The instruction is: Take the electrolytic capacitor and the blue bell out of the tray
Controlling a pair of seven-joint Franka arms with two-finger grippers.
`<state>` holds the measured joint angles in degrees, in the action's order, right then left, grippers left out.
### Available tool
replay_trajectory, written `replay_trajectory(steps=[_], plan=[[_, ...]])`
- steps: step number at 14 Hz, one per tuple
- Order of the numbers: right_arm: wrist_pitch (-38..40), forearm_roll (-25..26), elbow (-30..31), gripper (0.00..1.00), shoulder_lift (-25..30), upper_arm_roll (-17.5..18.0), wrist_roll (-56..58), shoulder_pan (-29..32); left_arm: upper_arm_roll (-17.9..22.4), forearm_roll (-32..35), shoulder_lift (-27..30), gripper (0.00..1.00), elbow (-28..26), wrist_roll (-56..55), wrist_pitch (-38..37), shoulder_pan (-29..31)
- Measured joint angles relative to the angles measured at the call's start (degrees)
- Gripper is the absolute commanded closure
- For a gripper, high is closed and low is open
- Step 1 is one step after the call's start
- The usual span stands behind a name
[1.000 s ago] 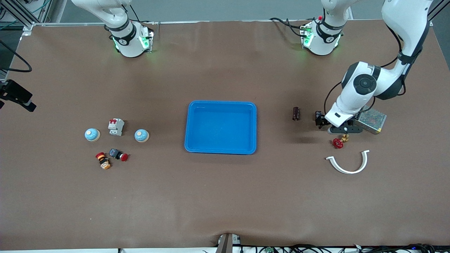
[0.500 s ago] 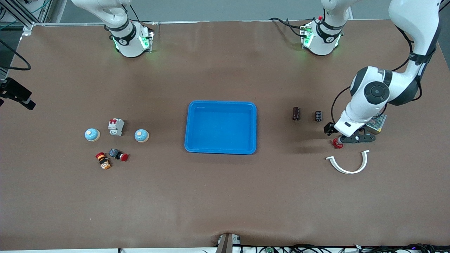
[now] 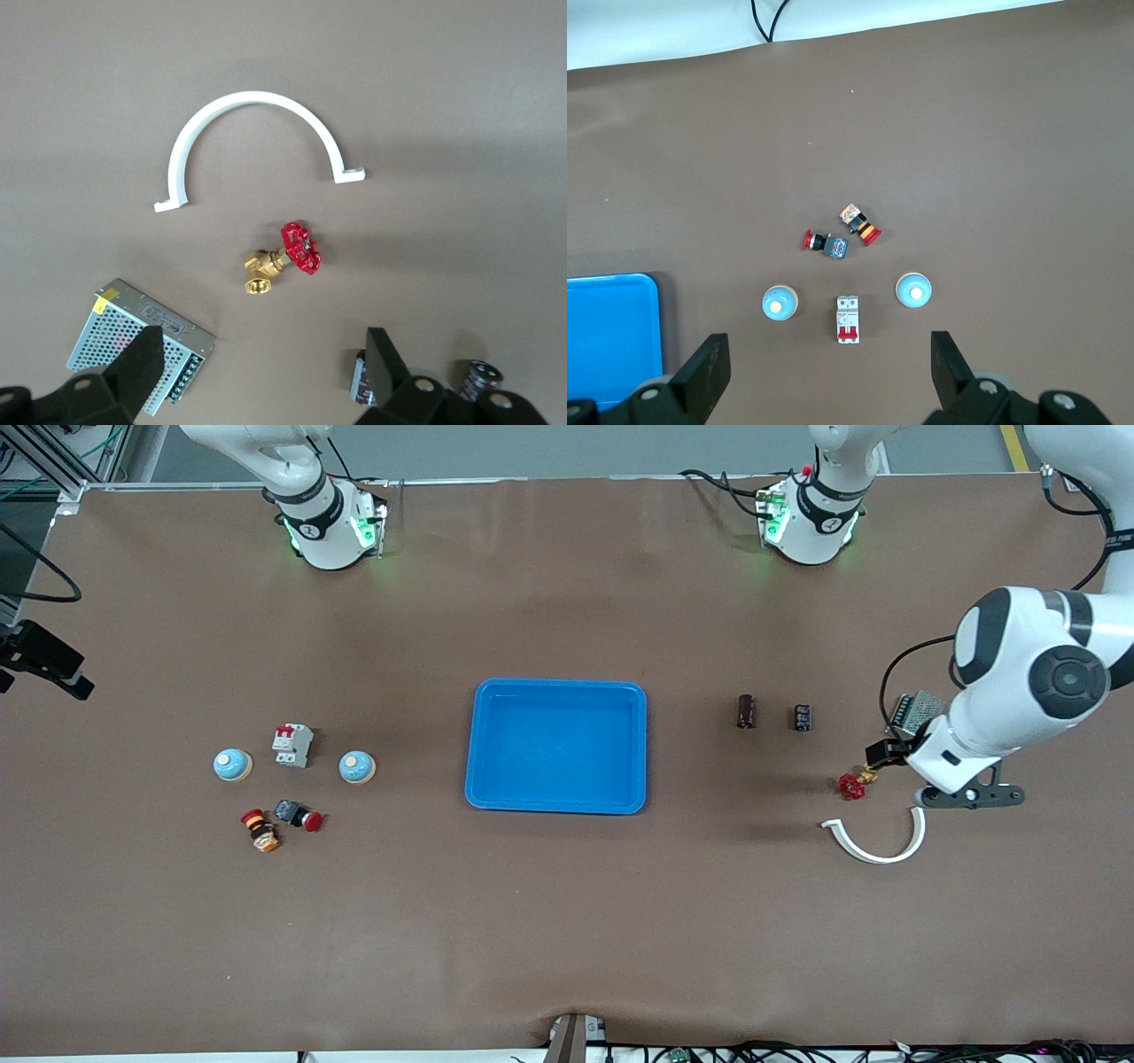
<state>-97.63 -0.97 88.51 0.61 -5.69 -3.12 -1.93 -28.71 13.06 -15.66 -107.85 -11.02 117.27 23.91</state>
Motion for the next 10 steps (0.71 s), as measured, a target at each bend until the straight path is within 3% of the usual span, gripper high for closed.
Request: replay_trajectory(steps=[5, 10], plan=[[0.0, 0.0, 0.1, 0.0, 0.0, 0.0, 0.9, 0.0, 12.2, -8.0, 5.6, 0.0, 1.5, 0.4, -2.3, -10.8], [0.0, 0.0, 0.2, 0.0, 0.0, -0.1, 3.8, 0.0, 19.4, -15.6, 13.2, 0.0, 2.9, 2.9, -9.5, -15.7]])
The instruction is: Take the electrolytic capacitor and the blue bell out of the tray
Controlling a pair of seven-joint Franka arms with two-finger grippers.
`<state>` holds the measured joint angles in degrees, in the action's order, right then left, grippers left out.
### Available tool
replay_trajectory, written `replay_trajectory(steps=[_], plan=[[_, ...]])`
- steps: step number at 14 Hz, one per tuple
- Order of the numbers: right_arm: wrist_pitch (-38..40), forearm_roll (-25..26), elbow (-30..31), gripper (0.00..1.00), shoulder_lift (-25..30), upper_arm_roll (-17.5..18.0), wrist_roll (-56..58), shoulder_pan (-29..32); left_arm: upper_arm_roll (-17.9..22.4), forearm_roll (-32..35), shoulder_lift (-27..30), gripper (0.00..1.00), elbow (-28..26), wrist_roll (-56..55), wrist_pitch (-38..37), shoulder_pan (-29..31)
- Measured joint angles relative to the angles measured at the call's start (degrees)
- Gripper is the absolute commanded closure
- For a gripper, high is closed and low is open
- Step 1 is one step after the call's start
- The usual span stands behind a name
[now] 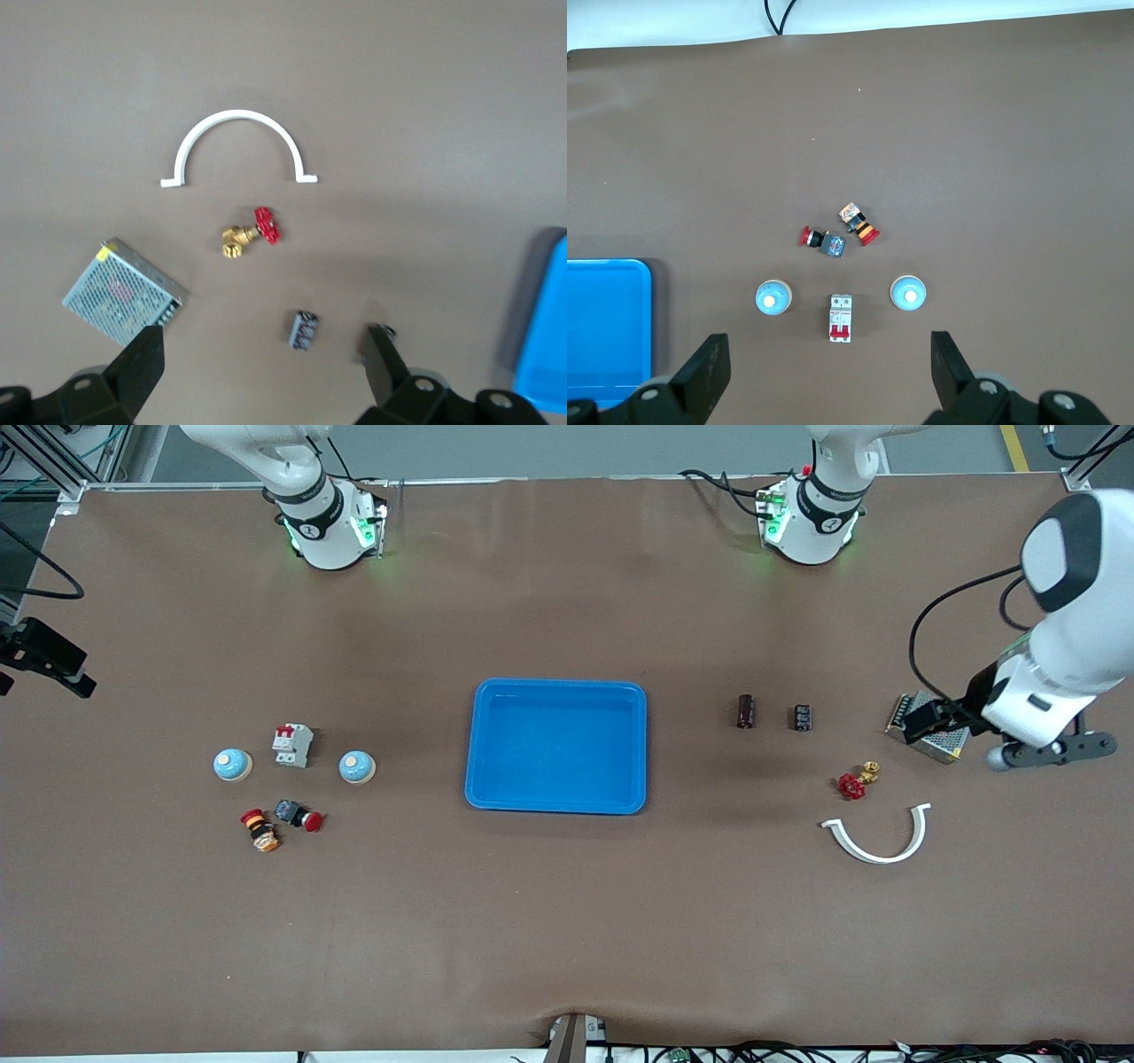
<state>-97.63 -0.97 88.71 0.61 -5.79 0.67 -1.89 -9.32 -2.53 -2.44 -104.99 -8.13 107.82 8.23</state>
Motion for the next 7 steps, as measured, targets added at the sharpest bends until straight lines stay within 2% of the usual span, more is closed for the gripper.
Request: replay_trajectory(steps=[2, 7], plan=[[0.0, 0.0, 0.0, 0.0, 0.0, -0.1, 0.0, 0.0, 1.8, -0.9, 1.8, 0.0, 2.1, 1.7, -4.5, -0.4], [0.0, 0.0, 0.1, 0.0, 0.0, -0.2, 0.0, 0.0, 2.2, -1.0, 6.7, 0.0, 7.2, 6.2, -11.8, -1.0]])
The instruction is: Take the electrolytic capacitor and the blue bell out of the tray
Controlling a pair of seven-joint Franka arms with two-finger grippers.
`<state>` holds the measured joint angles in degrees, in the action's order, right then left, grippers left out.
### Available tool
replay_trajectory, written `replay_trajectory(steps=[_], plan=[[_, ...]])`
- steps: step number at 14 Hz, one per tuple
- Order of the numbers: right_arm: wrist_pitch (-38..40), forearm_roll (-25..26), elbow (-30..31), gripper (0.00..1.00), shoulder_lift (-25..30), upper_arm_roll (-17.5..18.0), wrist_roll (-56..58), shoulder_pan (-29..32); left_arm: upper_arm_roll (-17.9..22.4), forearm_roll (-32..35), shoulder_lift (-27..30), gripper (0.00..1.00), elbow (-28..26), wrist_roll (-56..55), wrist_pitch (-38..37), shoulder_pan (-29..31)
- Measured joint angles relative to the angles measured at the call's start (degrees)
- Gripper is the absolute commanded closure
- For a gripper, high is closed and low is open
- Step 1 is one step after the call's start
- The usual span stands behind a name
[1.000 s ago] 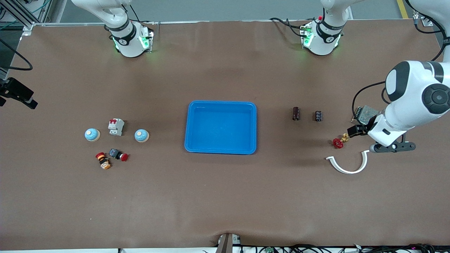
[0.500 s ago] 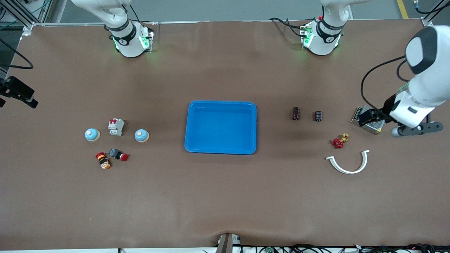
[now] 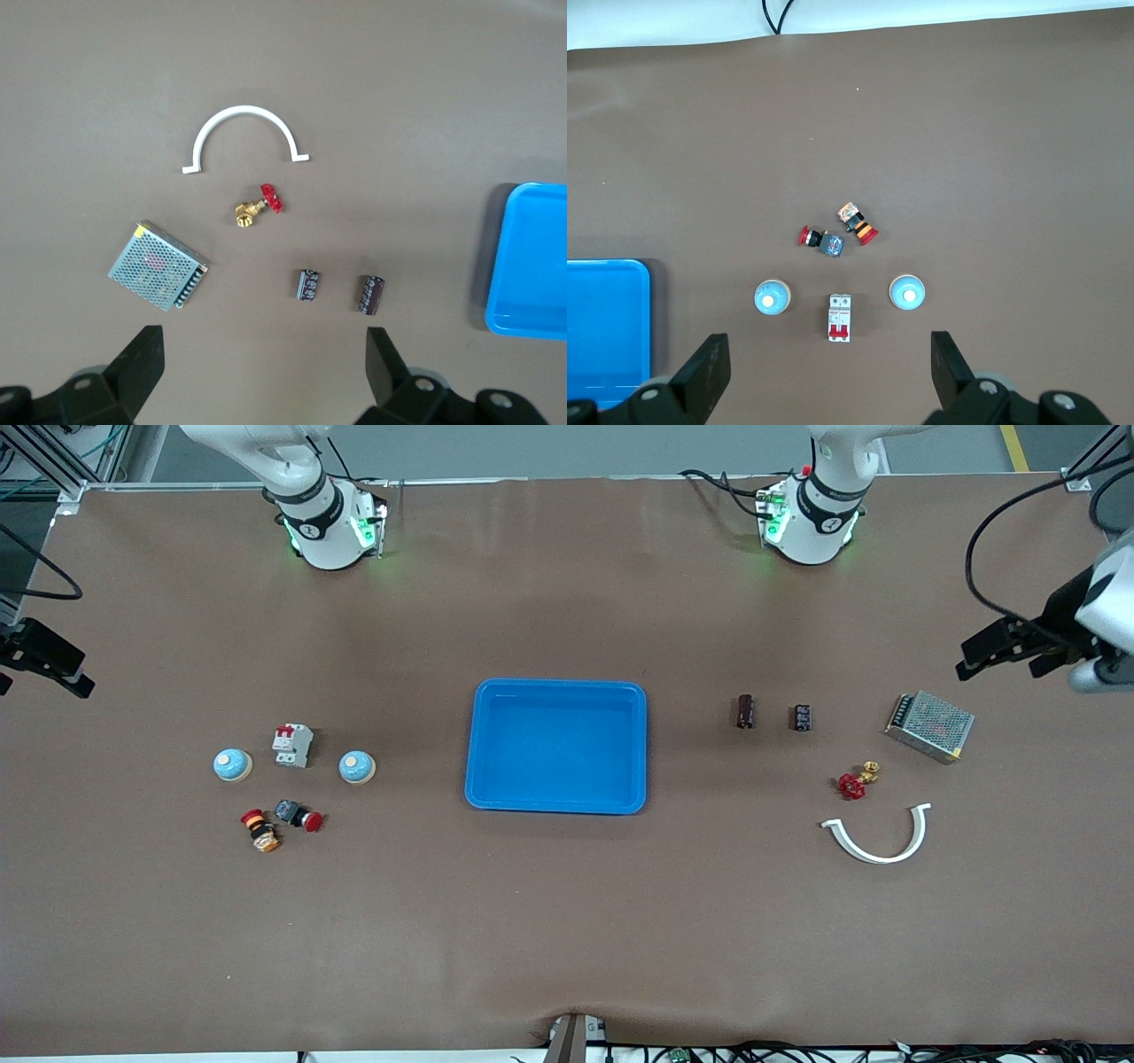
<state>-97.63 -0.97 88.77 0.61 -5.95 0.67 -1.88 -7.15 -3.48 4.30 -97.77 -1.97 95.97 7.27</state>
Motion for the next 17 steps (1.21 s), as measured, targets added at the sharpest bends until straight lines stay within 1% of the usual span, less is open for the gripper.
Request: replay_trajectory(steps=[2, 4, 9, 13, 17], plan=[[0.0, 0.0, 0.0, 0.0, 0.0, 0.0, 0.0, 0.0, 1.8, 0.0, 0.4, 0.0, 3.0, 1.5, -3.4, -2.3], [0.0, 0.0, 0.0, 0.0, 0.0, 0.0, 0.0, 0.0, 3.8, 0.0, 0.4, 0.0, 4.8, 3.4, -4.8, -4.6], [0.0, 0.0, 0.0, 0.0, 0.0, 0.0, 0.0, 0.0, 4.1, 0.0, -1.1, 0.0, 7.7, 5.5, -6.2, -5.0], [0.2, 0.0, 0.0, 0.0, 0.0, 0.0, 0.0, 0.0, 4.1, 0.0, -4.4, 0.0, 12.8, 5.6, -10.5, -5.3], [0.3, 0.0, 0.0, 0.0, 0.0, 0.2, 0.0, 0.0, 4.1, 0.1, -6.6, 0.0, 14.9, 6.0, -11.4, -5.7]])
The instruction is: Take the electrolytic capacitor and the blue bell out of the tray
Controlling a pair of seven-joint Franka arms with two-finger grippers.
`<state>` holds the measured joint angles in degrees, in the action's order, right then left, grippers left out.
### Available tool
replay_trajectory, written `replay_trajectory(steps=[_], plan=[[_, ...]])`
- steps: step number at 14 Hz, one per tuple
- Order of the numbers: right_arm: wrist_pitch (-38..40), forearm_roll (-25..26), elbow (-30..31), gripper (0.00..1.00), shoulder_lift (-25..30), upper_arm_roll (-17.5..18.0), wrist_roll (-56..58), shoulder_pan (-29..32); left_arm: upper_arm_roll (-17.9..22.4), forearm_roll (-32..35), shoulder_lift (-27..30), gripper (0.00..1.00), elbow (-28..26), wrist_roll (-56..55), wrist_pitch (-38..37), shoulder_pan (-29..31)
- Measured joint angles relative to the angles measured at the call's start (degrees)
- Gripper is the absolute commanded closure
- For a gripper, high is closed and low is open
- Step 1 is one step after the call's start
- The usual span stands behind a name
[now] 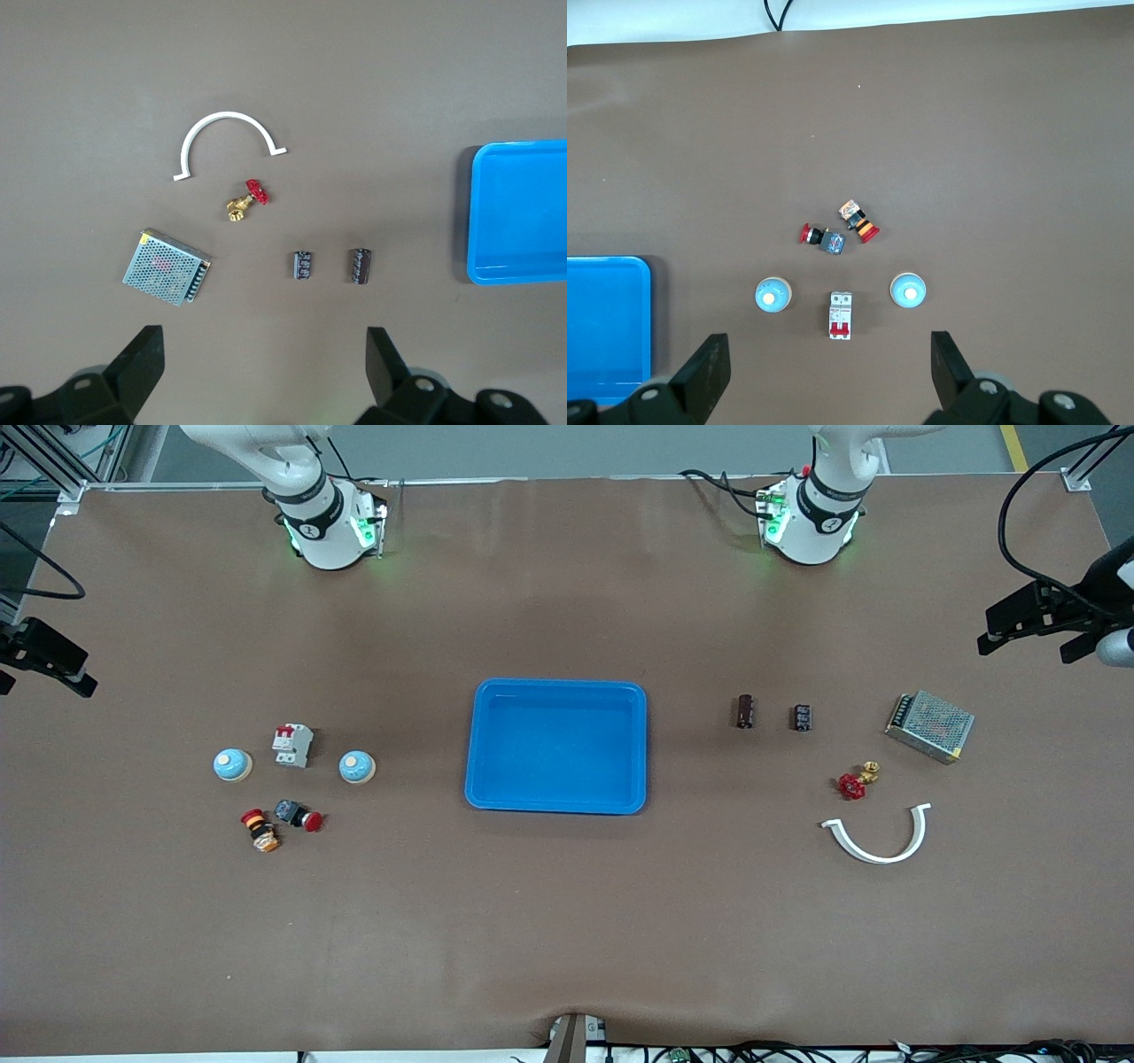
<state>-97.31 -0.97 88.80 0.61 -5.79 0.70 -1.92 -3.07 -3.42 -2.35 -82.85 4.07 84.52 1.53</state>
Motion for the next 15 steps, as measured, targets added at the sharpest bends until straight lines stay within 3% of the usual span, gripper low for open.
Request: replay_trajectory(steps=[15], plan=[[0.4, 0.0, 0.0, 0.0, 0.0, 0.0, 0.0, 0.0, 0.1, 4.0, -2.8, 0.0, 0.7, 2.6, 3.7, -0.2]])
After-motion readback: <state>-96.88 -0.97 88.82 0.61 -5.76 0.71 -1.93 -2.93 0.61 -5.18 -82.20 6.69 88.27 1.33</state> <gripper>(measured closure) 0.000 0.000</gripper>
